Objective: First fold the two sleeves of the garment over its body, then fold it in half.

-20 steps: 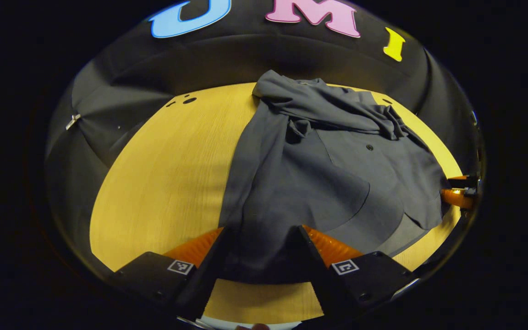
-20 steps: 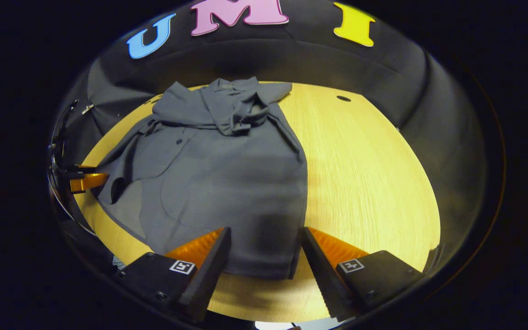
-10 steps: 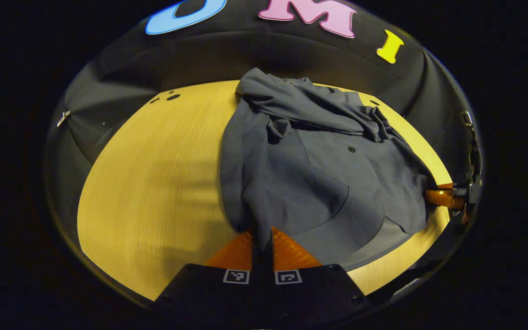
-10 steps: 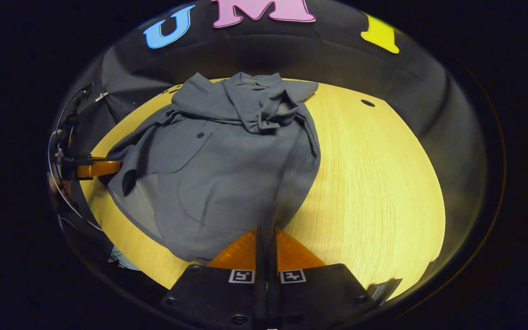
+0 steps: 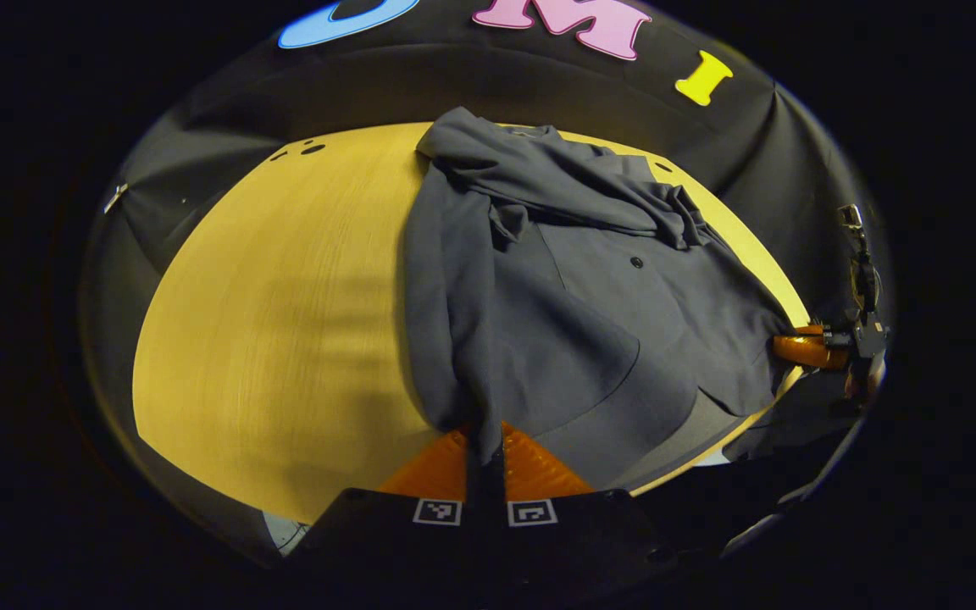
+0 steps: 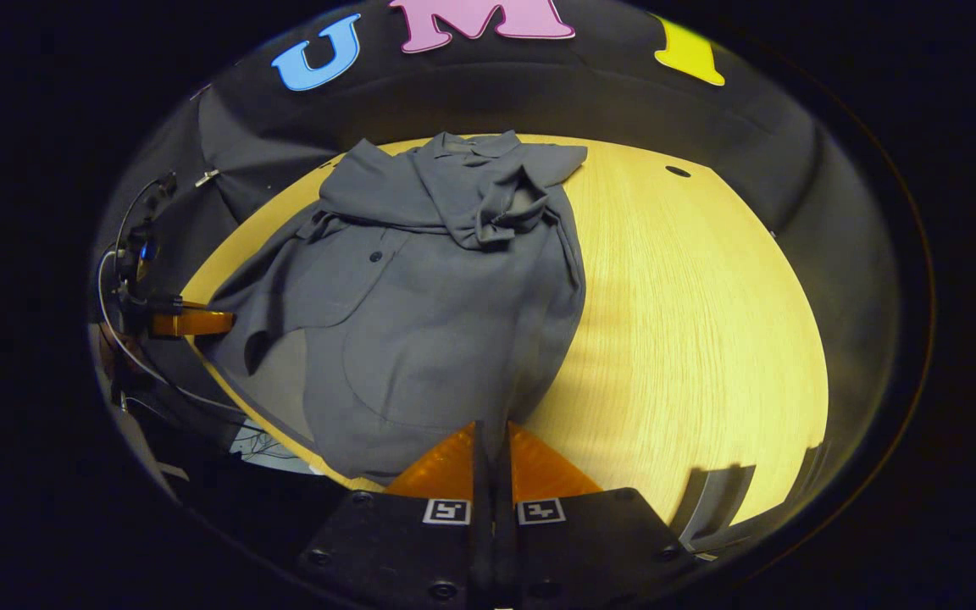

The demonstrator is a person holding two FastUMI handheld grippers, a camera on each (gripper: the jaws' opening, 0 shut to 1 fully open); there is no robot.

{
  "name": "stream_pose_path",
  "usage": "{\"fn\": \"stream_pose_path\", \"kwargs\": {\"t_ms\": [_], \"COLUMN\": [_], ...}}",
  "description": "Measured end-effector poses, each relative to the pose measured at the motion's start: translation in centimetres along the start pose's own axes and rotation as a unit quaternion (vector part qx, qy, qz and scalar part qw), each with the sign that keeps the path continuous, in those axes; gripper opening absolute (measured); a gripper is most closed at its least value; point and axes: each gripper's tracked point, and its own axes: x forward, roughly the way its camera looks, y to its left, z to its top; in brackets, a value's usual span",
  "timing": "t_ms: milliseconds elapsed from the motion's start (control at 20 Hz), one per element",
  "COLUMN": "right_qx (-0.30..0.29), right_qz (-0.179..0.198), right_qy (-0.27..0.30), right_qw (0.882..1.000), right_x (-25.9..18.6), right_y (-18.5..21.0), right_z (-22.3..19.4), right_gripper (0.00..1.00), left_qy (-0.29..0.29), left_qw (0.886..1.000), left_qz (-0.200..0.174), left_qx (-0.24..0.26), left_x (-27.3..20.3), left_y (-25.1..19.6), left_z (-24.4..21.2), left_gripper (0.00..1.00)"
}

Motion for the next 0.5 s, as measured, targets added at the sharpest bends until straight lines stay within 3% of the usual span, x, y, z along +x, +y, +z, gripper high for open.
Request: {"fn": "stream_pose_path", "kwargs": {"t_ms": [250, 500], "right_qx": [-0.002, 0.025], "right_qz": [0.016, 0.019], "right_qy": [-0.022, -0.084], "right_qw": [1.000, 0.996], "right_x": [-1.8, -4.4], "right_y": [0.4, 0.8], "right_z": [2.9, 7.3], "right_gripper": [0.05, 0.06], "left_qy": [-0.003, -0.047], "left_qw": [1.000, 0.997], "left_qz": [-0.027, -0.039], "left_qx": [0.000, -0.042], "left_x": [-2.3, -5.5], "left_y": [-1.1, -1.3], "left_z": [2.4, 6.9], "left_gripper": [0.06, 0.06]}}
